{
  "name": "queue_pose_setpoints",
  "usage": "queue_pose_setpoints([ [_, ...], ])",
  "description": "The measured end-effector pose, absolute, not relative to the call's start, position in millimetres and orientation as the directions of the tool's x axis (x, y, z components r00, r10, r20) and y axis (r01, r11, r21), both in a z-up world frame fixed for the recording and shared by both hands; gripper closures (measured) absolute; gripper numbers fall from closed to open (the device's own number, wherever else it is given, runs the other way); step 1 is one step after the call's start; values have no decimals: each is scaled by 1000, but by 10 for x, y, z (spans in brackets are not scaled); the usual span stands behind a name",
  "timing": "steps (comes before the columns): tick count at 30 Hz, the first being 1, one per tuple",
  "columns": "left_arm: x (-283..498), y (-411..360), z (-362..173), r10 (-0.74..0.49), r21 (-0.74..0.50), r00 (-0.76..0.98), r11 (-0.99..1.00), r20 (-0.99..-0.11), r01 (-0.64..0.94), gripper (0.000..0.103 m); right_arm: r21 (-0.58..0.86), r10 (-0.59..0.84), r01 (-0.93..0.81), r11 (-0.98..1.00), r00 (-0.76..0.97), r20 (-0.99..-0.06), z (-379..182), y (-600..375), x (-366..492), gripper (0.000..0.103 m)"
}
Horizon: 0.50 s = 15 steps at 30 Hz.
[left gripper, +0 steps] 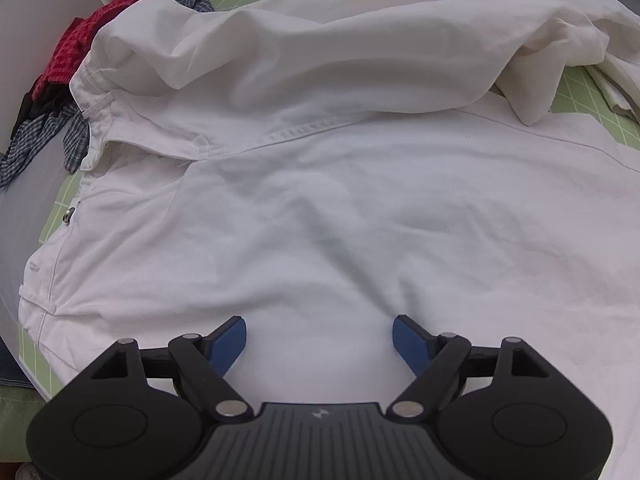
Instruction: Fold clothes
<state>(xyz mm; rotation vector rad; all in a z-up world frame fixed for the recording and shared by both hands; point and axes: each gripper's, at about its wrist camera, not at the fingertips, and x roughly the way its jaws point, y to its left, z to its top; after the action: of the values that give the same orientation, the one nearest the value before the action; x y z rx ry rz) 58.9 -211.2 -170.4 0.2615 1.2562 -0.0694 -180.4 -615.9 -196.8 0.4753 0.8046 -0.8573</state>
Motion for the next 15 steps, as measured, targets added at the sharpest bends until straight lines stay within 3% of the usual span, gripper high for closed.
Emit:
queue_pose_setpoints([
  [4,580,-2189,-1707,163,237,328,951,-930,199,11,35,-472,773,634,422,-774,-1977,-6160,-1790,24],
  [6,587,-2212,-1699,197,277,338,938,-920,209,10,37,-454,734,678,458,-764,-1956,-6142,-1791,40],
  [7,580,-2235,-1699,207,289,342,934,-917,210,10,41,-443,716,697,475,-760,-1942,-6128,-1786,63],
  [8,573,-2258,-1699,217,300,345,930,-913,211,10,47,-419,687,725,495,-761,-1916,-6101,-1759,80],
  [15,591,-2231,-1716,215,283,327,943,-920,175,8,-79,-495,692,718,427,-757,-1875,-6321,-1808,89],
])
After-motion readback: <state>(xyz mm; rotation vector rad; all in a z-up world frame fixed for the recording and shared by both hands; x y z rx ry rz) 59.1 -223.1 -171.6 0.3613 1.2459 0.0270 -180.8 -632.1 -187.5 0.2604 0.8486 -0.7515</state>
